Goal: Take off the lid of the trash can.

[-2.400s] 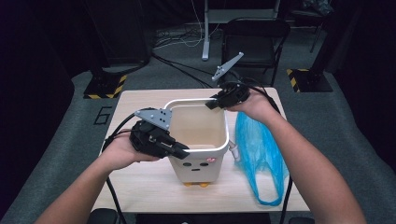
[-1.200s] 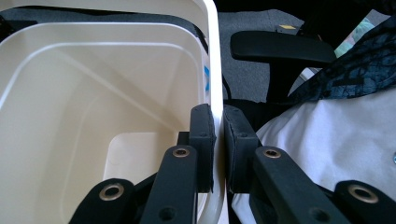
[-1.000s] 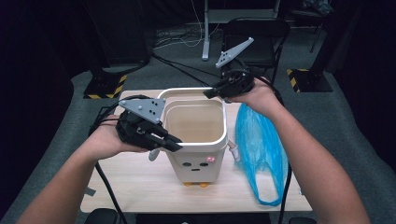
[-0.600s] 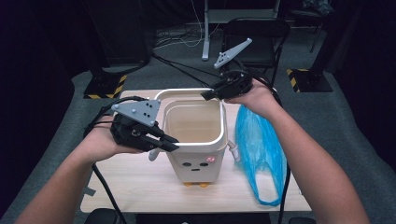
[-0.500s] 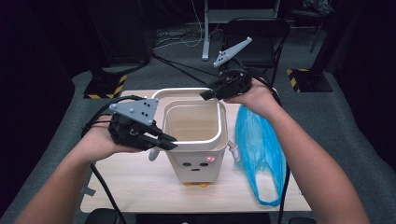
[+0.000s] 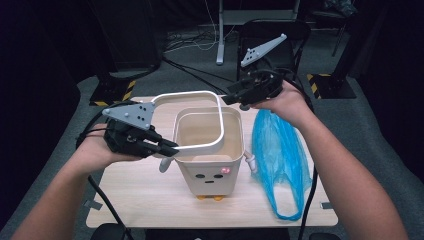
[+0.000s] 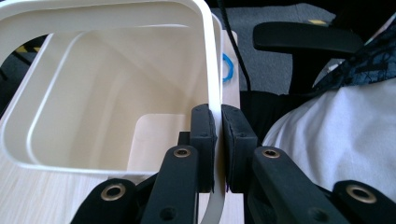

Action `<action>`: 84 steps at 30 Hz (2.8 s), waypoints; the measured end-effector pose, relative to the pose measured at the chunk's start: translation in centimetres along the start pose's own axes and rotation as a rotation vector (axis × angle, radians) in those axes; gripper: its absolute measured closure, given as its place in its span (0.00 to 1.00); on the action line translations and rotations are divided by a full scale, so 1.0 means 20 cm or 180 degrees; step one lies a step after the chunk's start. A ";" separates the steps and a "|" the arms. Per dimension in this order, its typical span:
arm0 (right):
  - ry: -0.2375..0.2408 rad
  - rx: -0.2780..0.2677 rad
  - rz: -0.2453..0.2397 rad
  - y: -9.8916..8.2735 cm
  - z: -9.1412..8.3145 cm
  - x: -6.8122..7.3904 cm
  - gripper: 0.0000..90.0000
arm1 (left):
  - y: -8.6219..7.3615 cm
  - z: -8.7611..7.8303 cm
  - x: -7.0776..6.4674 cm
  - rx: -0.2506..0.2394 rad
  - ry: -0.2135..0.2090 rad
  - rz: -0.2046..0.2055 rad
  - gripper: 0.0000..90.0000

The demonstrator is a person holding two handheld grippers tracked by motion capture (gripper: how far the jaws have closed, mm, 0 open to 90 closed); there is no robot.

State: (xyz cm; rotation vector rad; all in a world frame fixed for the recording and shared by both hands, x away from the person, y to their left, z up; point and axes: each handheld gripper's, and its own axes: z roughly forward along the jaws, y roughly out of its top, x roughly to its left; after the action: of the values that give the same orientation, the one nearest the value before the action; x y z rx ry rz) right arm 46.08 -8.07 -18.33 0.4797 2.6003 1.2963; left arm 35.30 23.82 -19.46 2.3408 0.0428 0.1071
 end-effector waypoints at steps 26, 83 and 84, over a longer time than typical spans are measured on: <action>-0.0222 0.0149 -0.0074 -0.26 -0.18 0.12 0.59 | -0.23 -0.17 0.19 -0.0035 0.0599 -0.0625 0.93; -0.0872 0.0222 0.0411 -0.85 -0.14 0.10 0.55 | -0.89 0.18 0.39 0.0001 0.0990 -0.1418 0.93; -0.0889 0.0206 0.0423 -0.86 -0.14 0.10 0.55 | -0.90 0.19 0.39 0.0010 0.0999 -0.1427 0.93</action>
State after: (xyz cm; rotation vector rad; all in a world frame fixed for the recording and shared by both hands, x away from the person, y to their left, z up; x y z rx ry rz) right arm 39.96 -19.03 -30.55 0.7958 2.4166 1.0943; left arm 43.36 34.16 -34.46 2.2389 0.7158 0.2483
